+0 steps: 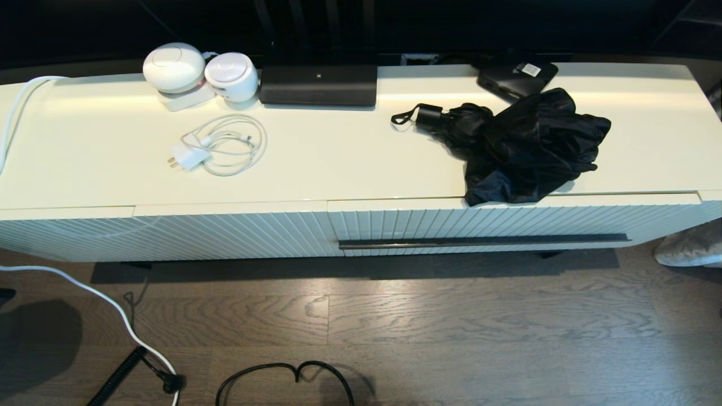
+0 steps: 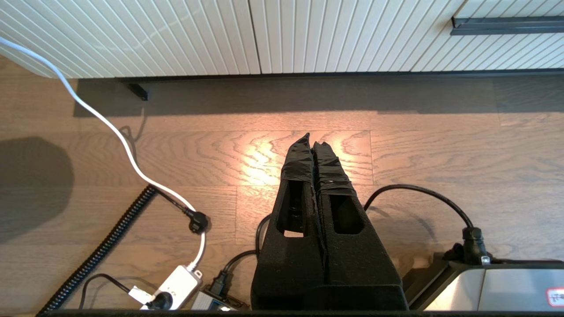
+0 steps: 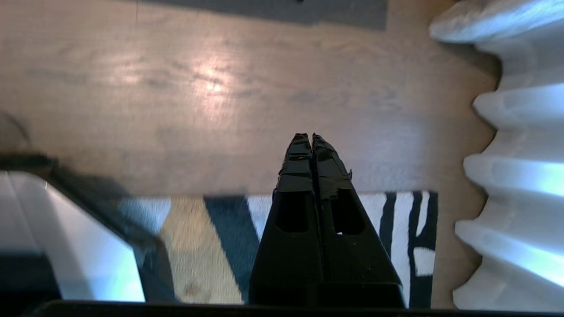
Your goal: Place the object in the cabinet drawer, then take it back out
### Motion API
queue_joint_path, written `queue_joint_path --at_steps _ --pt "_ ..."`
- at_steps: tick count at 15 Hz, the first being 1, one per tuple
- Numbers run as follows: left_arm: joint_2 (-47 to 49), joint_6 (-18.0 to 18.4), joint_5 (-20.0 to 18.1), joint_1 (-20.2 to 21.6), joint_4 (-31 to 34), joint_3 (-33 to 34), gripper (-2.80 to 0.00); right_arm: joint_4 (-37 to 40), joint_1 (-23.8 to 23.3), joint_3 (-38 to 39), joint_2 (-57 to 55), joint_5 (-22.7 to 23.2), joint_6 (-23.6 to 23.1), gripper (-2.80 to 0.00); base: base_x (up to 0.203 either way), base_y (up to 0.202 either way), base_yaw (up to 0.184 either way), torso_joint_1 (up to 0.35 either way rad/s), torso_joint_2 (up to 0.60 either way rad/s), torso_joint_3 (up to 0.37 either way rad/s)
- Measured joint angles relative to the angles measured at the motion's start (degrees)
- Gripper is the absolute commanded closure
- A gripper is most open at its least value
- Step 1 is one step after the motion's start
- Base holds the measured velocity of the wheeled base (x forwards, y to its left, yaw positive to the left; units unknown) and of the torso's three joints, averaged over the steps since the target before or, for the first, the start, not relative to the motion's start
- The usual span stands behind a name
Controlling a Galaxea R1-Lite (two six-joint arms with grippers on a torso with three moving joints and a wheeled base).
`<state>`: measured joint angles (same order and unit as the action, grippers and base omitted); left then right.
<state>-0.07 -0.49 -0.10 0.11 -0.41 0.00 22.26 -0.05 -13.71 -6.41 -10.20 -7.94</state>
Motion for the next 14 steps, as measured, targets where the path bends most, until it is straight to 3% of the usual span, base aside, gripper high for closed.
queue_joint_path --at_steps 3,5,9,14 --pt "0.0 0.0 0.0 0.0 0.0 0.0 0.00 1.3 0.1 0.7 4.2 3.4 -0.2 0.00 0.000 0.000 0.000 0.000 0.00 0.000" --pt "0.0 0.0 0.0 0.0 0.0 0.0 0.00 -3.1 0.1 2.6 5.5 3.8 0.1 0.00 0.000 0.000 0.000 0.000 0.00 0.000" --pt "0.0 0.0 0.0 0.0 0.0 0.0 0.00 -19.9 0.1 10.3 6.4 6.5 -0.6 0.00 0.000 0.000 0.000 0.000 0.00 0.000" --pt "0.0 0.0 0.0 0.0 0.0 0.0 0.00 -22.2 0.1 12.2 6.6 12.0 0.2 0.00 0.000 0.000 0.000 0.000 0.00 0.000"
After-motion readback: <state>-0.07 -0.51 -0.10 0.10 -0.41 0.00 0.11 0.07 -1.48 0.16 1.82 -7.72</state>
